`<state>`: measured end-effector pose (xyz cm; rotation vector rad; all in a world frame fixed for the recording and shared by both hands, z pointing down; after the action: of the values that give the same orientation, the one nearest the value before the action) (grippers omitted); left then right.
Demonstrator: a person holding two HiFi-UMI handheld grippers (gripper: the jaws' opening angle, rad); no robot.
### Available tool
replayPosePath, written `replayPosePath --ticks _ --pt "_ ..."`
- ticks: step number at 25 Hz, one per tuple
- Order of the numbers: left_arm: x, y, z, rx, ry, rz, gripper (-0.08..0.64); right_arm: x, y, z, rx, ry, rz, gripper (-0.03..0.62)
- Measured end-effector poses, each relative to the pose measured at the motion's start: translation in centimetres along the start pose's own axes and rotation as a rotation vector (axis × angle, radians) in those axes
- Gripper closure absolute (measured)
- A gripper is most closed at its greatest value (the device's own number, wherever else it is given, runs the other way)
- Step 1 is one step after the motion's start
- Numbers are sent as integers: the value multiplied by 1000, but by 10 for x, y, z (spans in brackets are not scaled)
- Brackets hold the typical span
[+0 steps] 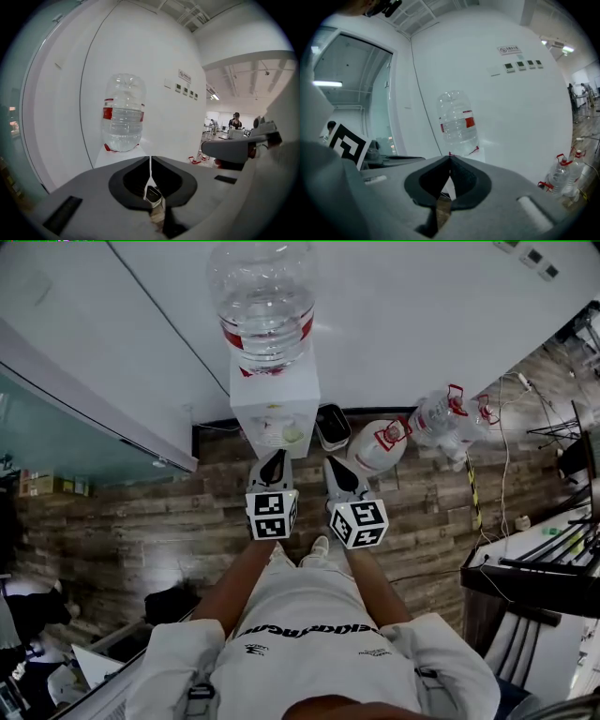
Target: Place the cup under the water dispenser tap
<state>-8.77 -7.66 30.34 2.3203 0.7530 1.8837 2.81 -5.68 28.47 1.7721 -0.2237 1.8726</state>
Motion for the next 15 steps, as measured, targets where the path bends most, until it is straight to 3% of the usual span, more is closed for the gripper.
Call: replayPosePath --ticks 15 --pt "-27 -59 23 35 -3 87 561 -26 -27 -27 -51 -26 70 594"
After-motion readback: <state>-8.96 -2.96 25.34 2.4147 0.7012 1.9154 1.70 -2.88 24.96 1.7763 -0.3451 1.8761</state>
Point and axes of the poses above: the fingertips, and each gripper's own axes: y forward along the fingers, z to its right, x out of its underside, the point moved 3 cm from there along -y, backward along the fingers, and after that the axes turned 7 degrees about -y, right-handed, at the moved point
